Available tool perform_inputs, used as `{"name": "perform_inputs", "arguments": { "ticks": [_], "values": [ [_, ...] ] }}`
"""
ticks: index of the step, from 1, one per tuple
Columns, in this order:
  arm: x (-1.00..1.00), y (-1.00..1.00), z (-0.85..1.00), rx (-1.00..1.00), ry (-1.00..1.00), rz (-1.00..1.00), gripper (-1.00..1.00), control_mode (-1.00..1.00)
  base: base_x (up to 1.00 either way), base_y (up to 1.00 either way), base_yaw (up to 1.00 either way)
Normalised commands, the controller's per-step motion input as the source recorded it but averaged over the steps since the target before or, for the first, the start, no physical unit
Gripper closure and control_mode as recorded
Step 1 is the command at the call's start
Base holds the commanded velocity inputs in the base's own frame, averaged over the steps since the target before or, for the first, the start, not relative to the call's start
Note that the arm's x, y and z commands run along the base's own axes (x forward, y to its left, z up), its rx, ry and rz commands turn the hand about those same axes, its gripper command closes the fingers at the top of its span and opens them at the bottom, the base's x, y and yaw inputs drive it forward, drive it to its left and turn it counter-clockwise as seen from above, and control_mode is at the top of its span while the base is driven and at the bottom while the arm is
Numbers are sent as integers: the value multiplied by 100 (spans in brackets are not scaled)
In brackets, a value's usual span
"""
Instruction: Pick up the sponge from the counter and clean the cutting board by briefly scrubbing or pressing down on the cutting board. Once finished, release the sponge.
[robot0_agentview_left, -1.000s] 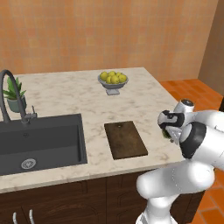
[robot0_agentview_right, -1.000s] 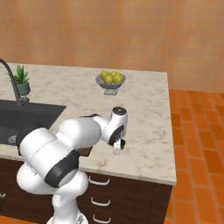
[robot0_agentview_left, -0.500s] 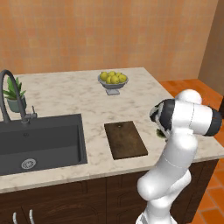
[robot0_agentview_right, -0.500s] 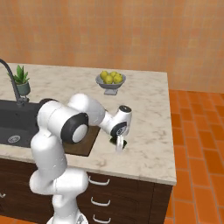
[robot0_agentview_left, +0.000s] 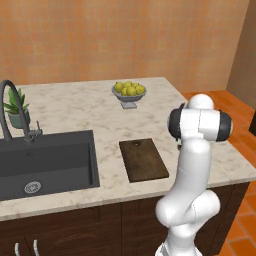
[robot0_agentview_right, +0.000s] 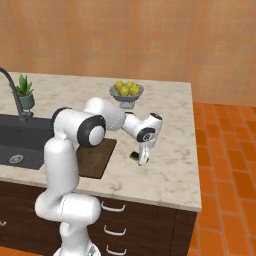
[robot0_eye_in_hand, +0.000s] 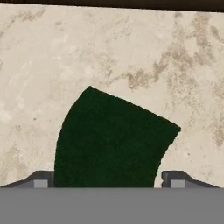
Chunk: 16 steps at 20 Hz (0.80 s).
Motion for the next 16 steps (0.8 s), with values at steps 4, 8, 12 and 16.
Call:
{"name": "perform_inputs", "arguments": {
  "ticks": [4,8,12,16],
  "values": [
    [0,23,16,-5,0,0,-100,-100,0,0,0],
    [-37,22,66,-5,-4,0,-100,-100,0,0,0],
    [-67,67,82,7,-26,-1,-100,-100,0,0,0],
    [-83,81,56,29,-49,0,-100,-100,0,0,0]
  ]
}}
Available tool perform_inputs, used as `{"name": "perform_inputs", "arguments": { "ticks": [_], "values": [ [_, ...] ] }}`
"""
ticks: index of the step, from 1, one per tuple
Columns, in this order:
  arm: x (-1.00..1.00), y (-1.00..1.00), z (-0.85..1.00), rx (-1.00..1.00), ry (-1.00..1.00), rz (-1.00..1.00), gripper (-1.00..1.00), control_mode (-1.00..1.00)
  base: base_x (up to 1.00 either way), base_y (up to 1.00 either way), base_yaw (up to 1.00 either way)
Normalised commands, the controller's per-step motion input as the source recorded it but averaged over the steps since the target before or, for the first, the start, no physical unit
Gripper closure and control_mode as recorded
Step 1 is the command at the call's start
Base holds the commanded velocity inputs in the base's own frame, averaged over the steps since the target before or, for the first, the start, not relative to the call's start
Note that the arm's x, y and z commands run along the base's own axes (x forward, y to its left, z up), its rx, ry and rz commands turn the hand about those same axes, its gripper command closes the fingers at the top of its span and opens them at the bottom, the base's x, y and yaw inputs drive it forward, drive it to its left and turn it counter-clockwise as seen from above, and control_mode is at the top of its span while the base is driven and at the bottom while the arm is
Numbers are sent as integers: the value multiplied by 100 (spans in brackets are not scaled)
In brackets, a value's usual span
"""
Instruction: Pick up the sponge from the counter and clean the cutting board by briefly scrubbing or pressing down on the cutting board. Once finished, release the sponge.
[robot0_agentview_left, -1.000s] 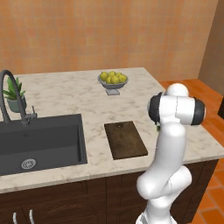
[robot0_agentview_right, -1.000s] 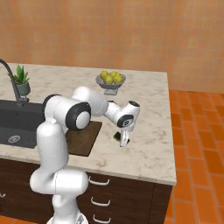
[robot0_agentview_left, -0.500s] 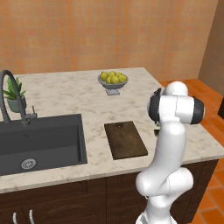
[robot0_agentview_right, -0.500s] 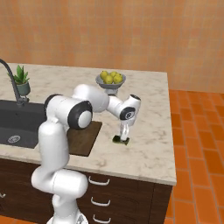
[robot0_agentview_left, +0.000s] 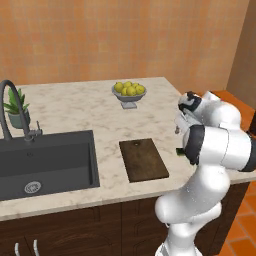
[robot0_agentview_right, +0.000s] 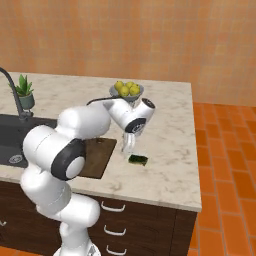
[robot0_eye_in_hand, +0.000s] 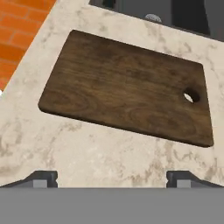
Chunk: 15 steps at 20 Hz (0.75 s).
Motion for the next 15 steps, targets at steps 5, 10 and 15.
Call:
{"name": "perform_inputs", "arguments": {
  "ticks": [5,10,15],
  "values": [
    [-99,52,49,47,-45,0,-100,-100,0,0,0],
    [-100,26,83,48,-44,4,-100,-100,0,0,0],
    [-91,11,100,42,-38,7,-100,-100,0,0,0]
  ]
}}
